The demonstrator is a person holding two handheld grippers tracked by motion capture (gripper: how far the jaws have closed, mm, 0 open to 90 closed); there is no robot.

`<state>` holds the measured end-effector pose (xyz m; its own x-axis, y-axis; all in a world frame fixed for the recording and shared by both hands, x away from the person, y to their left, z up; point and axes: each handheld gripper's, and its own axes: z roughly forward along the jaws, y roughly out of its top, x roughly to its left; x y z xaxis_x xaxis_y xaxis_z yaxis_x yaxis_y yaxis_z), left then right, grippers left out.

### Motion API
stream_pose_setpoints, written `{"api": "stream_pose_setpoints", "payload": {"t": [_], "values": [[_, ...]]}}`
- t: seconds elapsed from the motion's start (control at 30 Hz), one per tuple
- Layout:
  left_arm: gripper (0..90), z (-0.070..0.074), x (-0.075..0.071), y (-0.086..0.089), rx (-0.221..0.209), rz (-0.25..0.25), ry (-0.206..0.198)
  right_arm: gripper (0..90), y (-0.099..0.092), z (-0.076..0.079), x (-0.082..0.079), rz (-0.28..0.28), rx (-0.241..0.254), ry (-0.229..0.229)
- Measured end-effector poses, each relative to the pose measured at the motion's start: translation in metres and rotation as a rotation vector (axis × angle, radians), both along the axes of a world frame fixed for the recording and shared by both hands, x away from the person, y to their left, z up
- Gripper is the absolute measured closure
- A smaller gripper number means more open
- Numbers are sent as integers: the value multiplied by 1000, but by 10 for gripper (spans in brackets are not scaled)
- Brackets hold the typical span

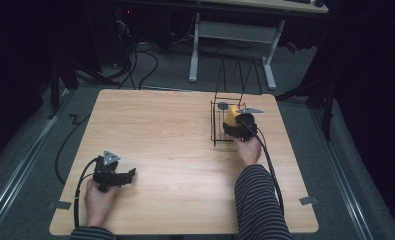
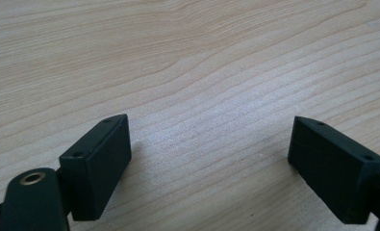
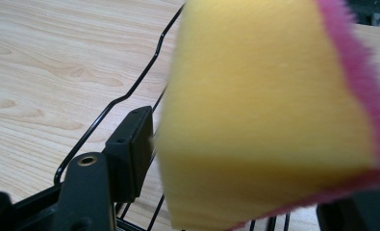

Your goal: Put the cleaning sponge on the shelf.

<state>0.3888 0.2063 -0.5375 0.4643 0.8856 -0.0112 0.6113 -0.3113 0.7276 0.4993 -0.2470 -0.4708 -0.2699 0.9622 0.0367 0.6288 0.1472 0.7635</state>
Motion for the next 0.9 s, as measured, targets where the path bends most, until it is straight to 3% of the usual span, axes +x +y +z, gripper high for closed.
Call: {"api": "stream_pose_setpoints", "payload": {"t": [0.9], "values": [[156,0,0,0,-3,2,-2,254,-12,10,-14,27,34,-8]]}}
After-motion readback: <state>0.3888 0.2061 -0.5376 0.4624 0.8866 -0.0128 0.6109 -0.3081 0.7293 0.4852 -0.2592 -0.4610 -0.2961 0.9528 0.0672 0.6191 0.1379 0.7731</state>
